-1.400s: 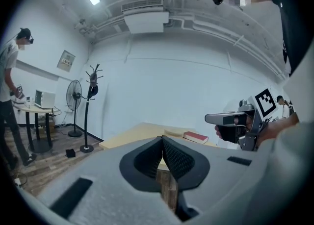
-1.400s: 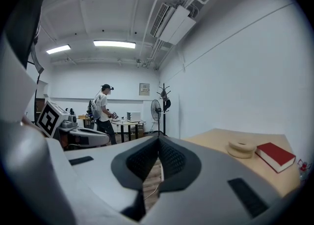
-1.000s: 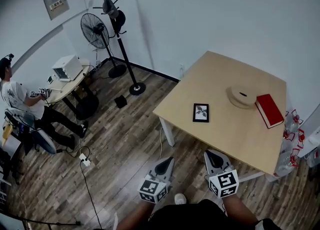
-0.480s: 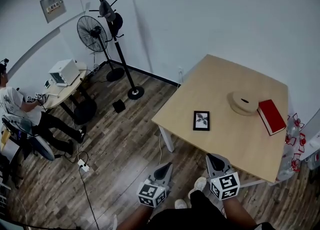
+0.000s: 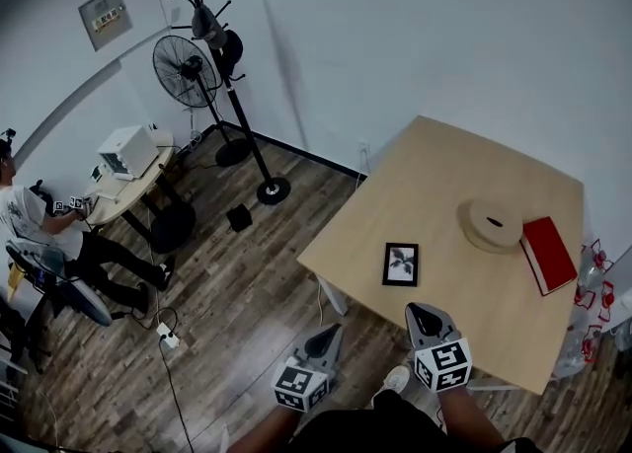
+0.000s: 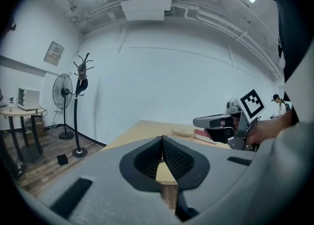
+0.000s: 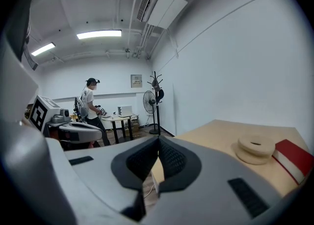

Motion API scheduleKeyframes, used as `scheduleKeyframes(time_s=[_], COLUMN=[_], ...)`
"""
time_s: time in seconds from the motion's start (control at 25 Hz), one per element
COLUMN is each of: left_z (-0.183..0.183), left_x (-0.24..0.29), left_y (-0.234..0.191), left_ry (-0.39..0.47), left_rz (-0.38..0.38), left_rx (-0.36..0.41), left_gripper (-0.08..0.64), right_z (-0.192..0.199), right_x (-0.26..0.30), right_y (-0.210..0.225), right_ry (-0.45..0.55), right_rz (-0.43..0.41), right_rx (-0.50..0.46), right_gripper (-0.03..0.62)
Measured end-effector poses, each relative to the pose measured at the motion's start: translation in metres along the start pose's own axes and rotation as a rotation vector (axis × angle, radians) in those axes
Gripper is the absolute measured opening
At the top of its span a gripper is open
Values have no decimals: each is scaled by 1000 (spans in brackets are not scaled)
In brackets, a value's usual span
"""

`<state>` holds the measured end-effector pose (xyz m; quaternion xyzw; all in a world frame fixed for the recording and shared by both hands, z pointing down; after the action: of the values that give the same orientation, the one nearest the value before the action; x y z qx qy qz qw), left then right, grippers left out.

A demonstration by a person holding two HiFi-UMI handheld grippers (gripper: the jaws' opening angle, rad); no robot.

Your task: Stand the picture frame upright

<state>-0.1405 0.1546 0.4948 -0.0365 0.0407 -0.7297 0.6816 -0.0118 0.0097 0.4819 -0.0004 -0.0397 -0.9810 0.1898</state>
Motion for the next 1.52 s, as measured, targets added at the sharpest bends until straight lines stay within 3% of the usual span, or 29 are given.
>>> scheduleKeyframes(time_s=[0.52, 0.84, 1.24, 1.52], left_z=[-8, -3, 13, 23], left_x=[122, 149, 209, 241], left_y=[-48, -73, -112, -127], left_ry=[18, 0, -44, -82], left_rz=[-80, -107, 6, 68], left_rx=[20, -1, -22, -36], left_gripper=[5, 5, 5, 5], right_z=[-4, 12, 35, 80], right_x=[100, 129, 166, 186], right_y=[91, 130, 157, 174], right_ry=[-15, -80, -145, -331], right_rz=[-61, -17, 98, 122], right_rx=[8, 15, -9, 2], right_gripper=[11, 11, 11, 27])
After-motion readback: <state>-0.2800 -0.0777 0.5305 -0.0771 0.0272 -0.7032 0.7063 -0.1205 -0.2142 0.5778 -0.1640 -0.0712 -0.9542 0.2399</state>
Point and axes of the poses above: the fingertips, and each gripper's own axes: x forward along the fingers, y to its right, z out of its underside, the point moved 4 cm from there along -x, backward along the fingers, and after that the axes turned 13 degrees about y, right-handed, at the moved point
